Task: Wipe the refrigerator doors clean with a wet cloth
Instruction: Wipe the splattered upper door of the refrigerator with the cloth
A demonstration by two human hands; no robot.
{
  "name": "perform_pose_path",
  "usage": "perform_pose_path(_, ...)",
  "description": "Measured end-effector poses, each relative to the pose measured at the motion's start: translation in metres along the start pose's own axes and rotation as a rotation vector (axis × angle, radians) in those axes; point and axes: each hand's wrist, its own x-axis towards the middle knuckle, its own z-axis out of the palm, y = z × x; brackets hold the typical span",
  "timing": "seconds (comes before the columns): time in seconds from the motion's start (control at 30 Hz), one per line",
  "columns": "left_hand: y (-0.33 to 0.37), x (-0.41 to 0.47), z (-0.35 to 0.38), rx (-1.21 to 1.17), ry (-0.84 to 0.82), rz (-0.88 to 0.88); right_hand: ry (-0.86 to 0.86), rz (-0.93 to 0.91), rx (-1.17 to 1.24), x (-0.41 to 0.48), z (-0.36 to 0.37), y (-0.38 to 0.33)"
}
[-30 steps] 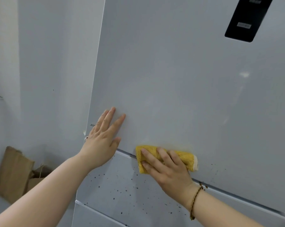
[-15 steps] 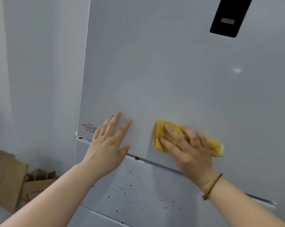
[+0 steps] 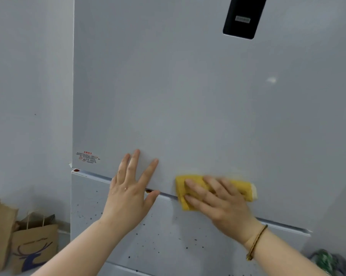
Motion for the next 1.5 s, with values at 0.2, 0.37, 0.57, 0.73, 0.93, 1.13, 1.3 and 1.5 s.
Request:
perform_pose_path(0.2,0.005,-0.001,0.006,-0.034,0.014,-0.023,0.189,0.371,-0.169,-0.004,-0.019,0.055)
perform_pose_path(0.37,0.03,-0.001,0.002,-0.069,0.092,0.068,0.091,0.292,-0.141,-0.048,-0.002,0.0)
perform_pose_path(0.57,0.052,0.004,0.011,-0.059,0.073,0.175,-0.1,-0.077,-0.073,-0.068,-0.026,0.04)
perform_pose_path(0.73,0.057,0.002,0.02,-0.045,0.075,0.14,0.083,0.398,-0.152,-0.071,-0.032,0.049)
perform_pose_path(0.93,0.052,0.001,0.022,0.015,0.057,0.155,-0.032,0.288,-0.092,-0.107,-0.018,0.004)
perform_pose_path(1.13,0.049,0.0,0.024,-0.009,0.091,0.185,-0.09,0.126,-0.151,-0.118,-0.045,0.053)
perform_pose_path(1.3,0.052,0.001,0.025,-0.015,0.078,0.172,0.04,0.63,-0.189,-0.124,-0.044,0.038)
perform_pose_path(1.5,0.051,0.0,0.018,-0.189,0.065,0.135,-0.046,0.583,-0.116,-0.107,-0.033,0.006)
